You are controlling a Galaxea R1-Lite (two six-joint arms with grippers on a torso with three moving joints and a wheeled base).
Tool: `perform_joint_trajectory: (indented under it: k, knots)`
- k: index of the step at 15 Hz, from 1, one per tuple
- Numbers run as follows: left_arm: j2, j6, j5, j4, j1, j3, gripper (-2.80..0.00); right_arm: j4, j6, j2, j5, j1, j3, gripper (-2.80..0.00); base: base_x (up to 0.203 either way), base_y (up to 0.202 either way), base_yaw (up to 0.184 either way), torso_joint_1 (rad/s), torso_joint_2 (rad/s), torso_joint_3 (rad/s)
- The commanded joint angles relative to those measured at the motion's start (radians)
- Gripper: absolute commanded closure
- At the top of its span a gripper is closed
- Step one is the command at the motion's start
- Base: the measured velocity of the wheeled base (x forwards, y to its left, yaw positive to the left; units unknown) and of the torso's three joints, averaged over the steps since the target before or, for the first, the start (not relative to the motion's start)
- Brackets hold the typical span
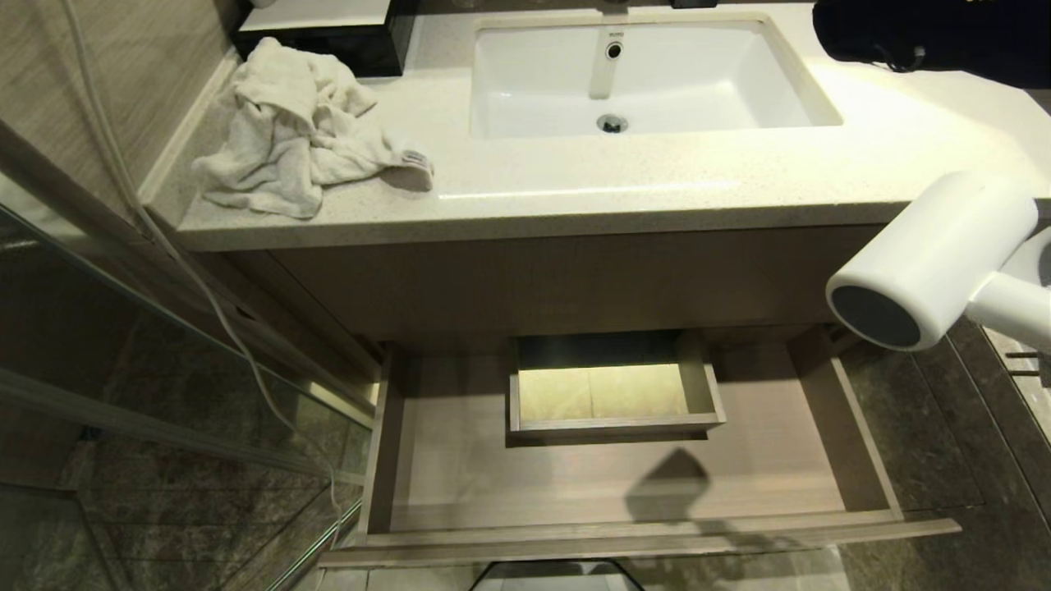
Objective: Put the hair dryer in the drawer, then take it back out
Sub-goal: Put it into the drawer
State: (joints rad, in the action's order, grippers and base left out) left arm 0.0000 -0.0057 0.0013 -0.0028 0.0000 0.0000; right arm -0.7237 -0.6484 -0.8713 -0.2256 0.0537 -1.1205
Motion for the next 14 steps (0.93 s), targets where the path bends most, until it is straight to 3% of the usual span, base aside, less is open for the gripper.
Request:
perform_joint_trajectory:
  k: [1, 14]
  knots:
    - [0.002, 0.000, 0.000, 0.000, 0.000, 0.000, 0.00, -0.003, 0.002, 0.003, -0.001, 0.006, 0.005, 0.00, 0.000, 0.000, 0.000, -0.181, 0.37, 0.170]
    - [0.000, 0.000, 0.000, 0.000, 0.000, -0.001, 0.00, 0.001, 0.027, 0.014, -0.001, 0.018, 0.022, 0.00, 0.000, 0.000, 0.000, -0.252, 0.48, 0.225]
